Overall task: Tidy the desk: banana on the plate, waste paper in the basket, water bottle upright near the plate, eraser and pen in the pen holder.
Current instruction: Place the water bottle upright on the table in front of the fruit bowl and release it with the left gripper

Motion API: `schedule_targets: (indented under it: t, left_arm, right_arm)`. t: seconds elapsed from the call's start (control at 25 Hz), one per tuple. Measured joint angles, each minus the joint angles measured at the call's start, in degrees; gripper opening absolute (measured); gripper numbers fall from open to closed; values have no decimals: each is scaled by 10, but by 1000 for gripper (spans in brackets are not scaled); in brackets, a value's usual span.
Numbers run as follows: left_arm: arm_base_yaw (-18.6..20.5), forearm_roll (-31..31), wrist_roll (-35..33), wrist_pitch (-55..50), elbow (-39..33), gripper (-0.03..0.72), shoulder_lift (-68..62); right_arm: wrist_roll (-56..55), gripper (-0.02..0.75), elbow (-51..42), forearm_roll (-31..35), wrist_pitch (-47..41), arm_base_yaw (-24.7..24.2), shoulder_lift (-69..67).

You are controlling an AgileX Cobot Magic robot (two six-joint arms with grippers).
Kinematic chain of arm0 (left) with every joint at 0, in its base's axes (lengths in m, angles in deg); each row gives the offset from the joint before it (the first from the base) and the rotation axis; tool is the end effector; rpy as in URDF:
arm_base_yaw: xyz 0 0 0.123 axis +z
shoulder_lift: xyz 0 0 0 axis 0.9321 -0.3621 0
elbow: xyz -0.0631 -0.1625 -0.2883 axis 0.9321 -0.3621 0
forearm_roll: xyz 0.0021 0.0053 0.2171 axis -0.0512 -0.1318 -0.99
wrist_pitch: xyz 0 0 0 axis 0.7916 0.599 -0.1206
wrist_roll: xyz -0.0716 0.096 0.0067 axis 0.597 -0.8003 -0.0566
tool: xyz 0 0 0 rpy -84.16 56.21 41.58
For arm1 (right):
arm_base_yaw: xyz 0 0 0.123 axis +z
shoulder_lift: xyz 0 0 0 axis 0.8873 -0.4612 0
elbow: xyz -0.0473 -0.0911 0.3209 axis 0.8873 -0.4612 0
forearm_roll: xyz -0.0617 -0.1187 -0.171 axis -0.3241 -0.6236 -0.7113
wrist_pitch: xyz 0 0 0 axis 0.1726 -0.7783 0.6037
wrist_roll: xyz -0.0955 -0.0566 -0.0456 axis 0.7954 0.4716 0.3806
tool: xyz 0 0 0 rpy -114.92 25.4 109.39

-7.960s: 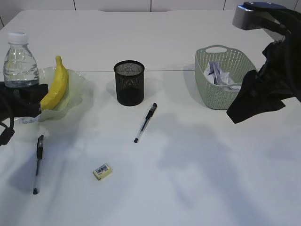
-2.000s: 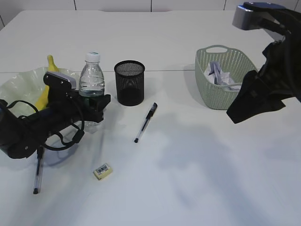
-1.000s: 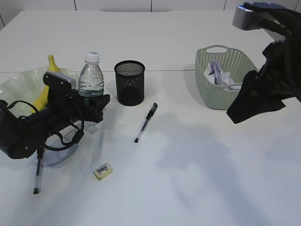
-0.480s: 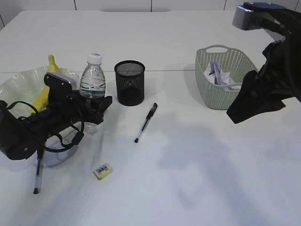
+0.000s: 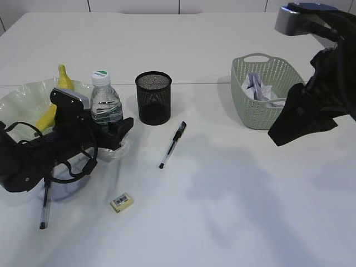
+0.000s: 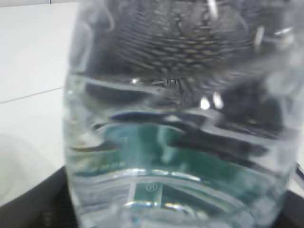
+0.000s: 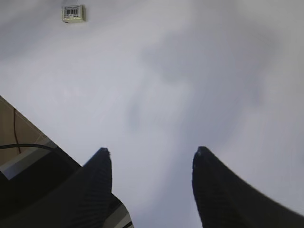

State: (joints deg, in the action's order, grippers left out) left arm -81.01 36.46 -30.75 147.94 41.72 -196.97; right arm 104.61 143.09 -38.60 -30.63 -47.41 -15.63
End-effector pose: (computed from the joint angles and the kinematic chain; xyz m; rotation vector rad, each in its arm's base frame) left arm 0.4288 -0.1352 0.1294 0.4381 1.6950 -0.4633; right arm 0.2233 0.1000 0.3499 -0.8803 2.6261 0.4391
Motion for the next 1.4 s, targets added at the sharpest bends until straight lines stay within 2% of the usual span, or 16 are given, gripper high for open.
schedule_targets:
  t: [0.24, 0.68, 1.08, 1.2, 1.4]
  left_arm:
    - [0, -4, 0, 0, -6, 624, 6]
    - [0, -4, -1, 1, -66, 666, 65]
    - [0, 6, -34, 1, -154, 666, 135]
    - [0, 24, -41, 1, -185, 666, 164]
    - [0, 94, -61, 1, -238, 666, 209]
  right_arm:
    - [0, 403, 0, 0, 0, 0, 0]
    - [0, 403, 0, 0, 0, 0, 0]
    - [0, 403, 0, 0, 1, 0, 0]
    - [0, 403, 0, 0, 1, 0, 0]
    - [0, 403, 0, 0, 0, 0, 0]
